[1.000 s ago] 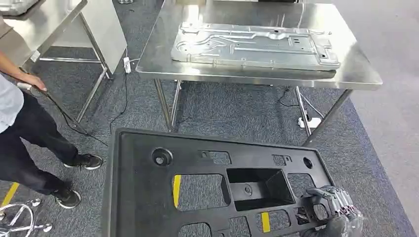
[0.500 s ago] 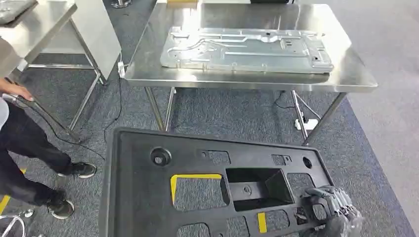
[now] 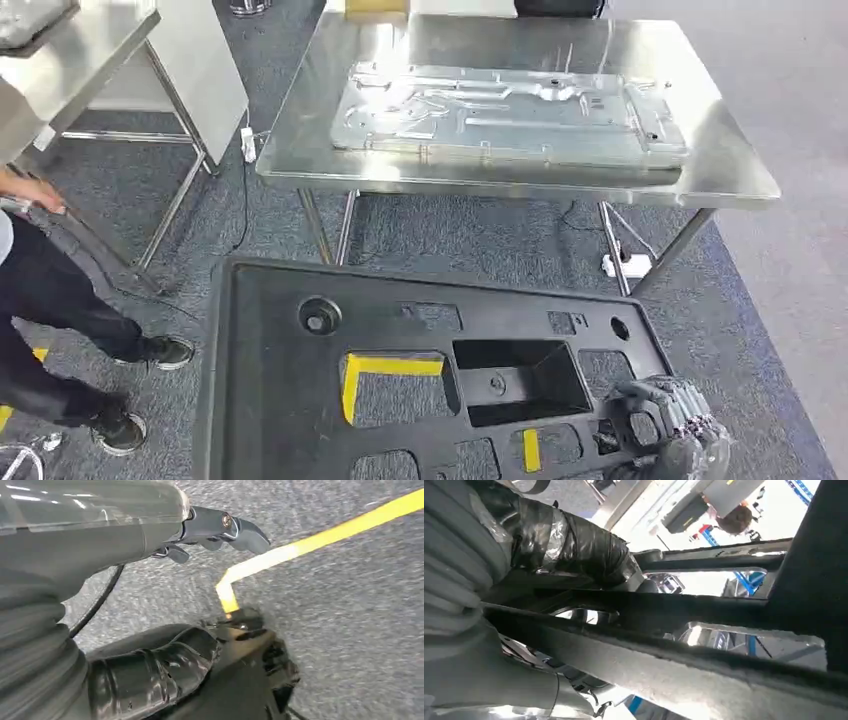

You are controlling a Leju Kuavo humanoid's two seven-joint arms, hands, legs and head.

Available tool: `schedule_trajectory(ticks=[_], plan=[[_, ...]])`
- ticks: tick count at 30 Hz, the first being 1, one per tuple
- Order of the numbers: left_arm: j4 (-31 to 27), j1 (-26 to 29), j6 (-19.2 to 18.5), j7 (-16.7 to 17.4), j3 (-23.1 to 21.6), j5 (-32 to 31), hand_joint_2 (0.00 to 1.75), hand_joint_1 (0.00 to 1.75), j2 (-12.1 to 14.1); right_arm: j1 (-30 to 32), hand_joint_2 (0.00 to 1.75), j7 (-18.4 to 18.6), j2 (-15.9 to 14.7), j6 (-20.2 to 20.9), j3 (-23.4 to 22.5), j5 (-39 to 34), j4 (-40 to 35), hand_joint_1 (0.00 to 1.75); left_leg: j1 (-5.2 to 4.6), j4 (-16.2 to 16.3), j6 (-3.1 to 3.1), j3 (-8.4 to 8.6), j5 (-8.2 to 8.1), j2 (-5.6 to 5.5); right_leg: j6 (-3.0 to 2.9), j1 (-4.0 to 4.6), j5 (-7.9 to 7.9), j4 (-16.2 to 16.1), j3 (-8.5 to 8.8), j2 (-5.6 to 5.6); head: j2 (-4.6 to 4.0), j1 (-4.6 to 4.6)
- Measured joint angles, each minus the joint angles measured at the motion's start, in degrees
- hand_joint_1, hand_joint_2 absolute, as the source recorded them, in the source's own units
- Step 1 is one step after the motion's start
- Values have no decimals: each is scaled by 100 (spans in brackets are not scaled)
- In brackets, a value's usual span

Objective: Take the parts from the cabinet and place them on the table.

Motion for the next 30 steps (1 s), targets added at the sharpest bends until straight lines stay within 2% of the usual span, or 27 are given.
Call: schedule_trajectory(ticks=[3, 4, 5, 7, 8, 9, 10, 11, 12, 13, 14, 15, 16, 17, 18, 19, 20, 21, 23, 24, 25, 26, 27, 28, 29, 30], plan=[[0, -13, 0, 0, 0, 0, 175, 0, 0, 12, 175, 0, -2, 0, 13, 0, -2, 175, 6, -72, -85, 50, -26, 24, -111, 11, -47, 26, -3, 24, 0, -20], [0, -23, 0, 0, 0, 0, 175, 0, 2, 10, 175, 0, -2, 0, 15, 0, -4, 175, 28, -48, -121, 90, -79, 22, -157, -23, -53, -31, 65, 29, 0, -24], [0, -25, 0, -2, 0, 0, 175, 0, 2, 8, 175, 0, -2, 0, 20, 0, -4, 175, 28, 160, -132, 34, -154, 20, -207, -15, -86, -52, 133, 22, 0, -24], [0, -21, 0, -2, 0, 0, 175, 0, 2, -6, 175, 0, -2, 0, 31, 0, -4, 175, 27, 1035, -141, -459, -501, 21, -268, 4, -149, -58, 213, -2, 0, -33], [0, -13, 0, -2, 0, -2, 175, 0, 2, -5, 175, 0, -2, 0, 31, 0, -2, 175, 28, 1464, -143, -744, -604, 21, -285, 22, -190, -58, 250, -2, 0, -35], [0, -2, 0, -2, 0, -2, 175, 0, 2, -5, 175, 0, -2, 0, 31, -2, -2, 175, 27, 1771, -141, -989, -630, 21, -298, 40, -231, -58, 293, 4, 0, -35], [0, 13, 0, -2, 0, -2, 175, 0, 2, -5, 175, 0, -2, 0, 31, -9, -2, 175, 24, 1799, -125, -1107, -494, 21, -303, 57, -273, -58, 354, 22, 0, -33], [0, 23, 0, -2, 0, -2, 175, 0, 2, -5, 175, 0, -2, 0, 31, -11, -2, 175, 14, 1558, -91, -1087, -212, 20, -303, 73, -323, -58, 426, 40, 0, -35], [0, 22, 0, -2, 0, -2, 175, 0, 2, -5, 175, 0, -2, 0, 31, -13, -2, 175, -5, 1116, -42, -963, 137, 17, -302, 95, -375, -59, 508, 49, 0, -33], [0, 23, 0, -2, 0, -2, 175, 0, 4, -5, 175, 0, -2, 0, 31, -13, -2, 175, -38, 624, 33, -808, 471, 11, -300, 111, -425, -63, 584, 50, 0, -35], [0, 28, 0, -2, 2, -2, 175, 0, 20, -7, 175, 0, -2, 0, 31, -15, 0, 175, -76, 337, 133, -712, 566, 8, -298, 82, -467, -74, 582, 50, 0, -18], [0, 17, 0, -2, 4, 0, 175, 0, 37, -16, 175, 0, -4, 0, 31, -15, 4, 175, -103, 253, 182, -665, 503, 17, -239, 122, -505, -62, 579, 52, 0, -10], [0, -11, 0, -2, 4, -2, 175, 0, 33, -9, 175, 0, -2, 0, 33, -15, 4, 175, -138, 212, 163, -636, 477, 13, -195, 58, -504, -96, 579, 55, 0, -28], [0, -6, 0, -4, 4, -7, 175, 0, 35, -11, 175, -2, -4, 0, 33, -11, 4, 175, -156, 118, 182, -620, 475, 3, -165, 52, -453, -75, 690, 52, 0, -28], [0, 10, 0, -2, 4, -7, 175, 0, 37, -6, 175, 0, -7, 0, 31, -13, 7, 175, -143, 61, 199, -579, 467, 4, -130, 50, -402, -55, 683, 40, 0, -31], [0, 23, 0, -2, 4, -7, 175, 0, 33, -17, 175, 0, -7, 0, 33, -11, 2, 175, -104, -31, 218, -421, 477, -12, -118, 66, -428, -37, 703, 36, 0, -33], [0, 35, 0, -4, 6, -5, 175, 0, 33, -17, 175, -2, -7, 0, 31, -7, 4, 175, -92, -94, 220, -335, 477, 0, -110, 44, -480, 87, 688, 32, 0, -22], [0, 19, 0, -4, 7, -7, 175, 0, 33, -34, 175, -2, -7, -2, 31, 2, -4, 175, -74, -107, 237, -291, 466, -2, -79, 47, -585, 361, 530, 30, 0, -17], [0, 2, -4, -4, 7, -7, 175, 0, 33, -33, 175, -4, -9, -2, 31, 0, -2, 175, -60, -107, 243, -244, 404, -6, 10, 10, -916, 1147, -20, 31, 0, -22], [0, 4, -11, -2, 7, -9, 175, 0, 33, -26, 175, -7, -9, -2, 31, 0, -2, 175, -52, -105, 235, -213, 366, -6, 50, -7, -1038, 1433, -268, 30, 0, -22], [0, 8, -18, 0, 7, -9, 175, 0, 33, -29, 175, -4, -9, -2, 31, 0, 0, 175, -44, -103, 215, -162, 325, -6, 61, -26, -991, 1491, -398, 28, 0, -22], [0, 12, -29, 0, 7, -9, 175, 0, 33, -31, 175, -4, -9, -2, 28, 6, 0, 175, -27, -102, 192, -95, 277, -8, 92, -47, -795, 1326, -409, 27, 0, -22], [0, 27, -37, 2, 7, -11, 175, 0, 31, -31, 175, -4, -9, 0, 28, 11, 0, 175, -7, -101, 159, -10, 217, -8, 103, -64, -482, 953, -311, 23, 0, -22], [0, 28, -53, 2, 7, -13, 175, 0, 22, -32, 175, -7, -9, -2, 26, 17, 0, 175, 19, -94, 123, 85, 147, -9, 108, -82, -99, 420, -138, 17, 0, -20], [0, 30, -59, 2, 7, -15, 175, 0, 20, -36, 175, -9, -9, 0, 26, 18, 0, 175, 22, -93, 81, 103, 86, -8, 119, -102, 193, 9, -32, 1, 0, -16], [0, 11, -63, 2, 7, -15, 175, 0, 20, -51, 175, -13, -13, 0, 26, 17, 11, 175, 21, -63, 35, 156, 47, -16, 76, -49, -51, 31, -82, -20, 0, -17]])
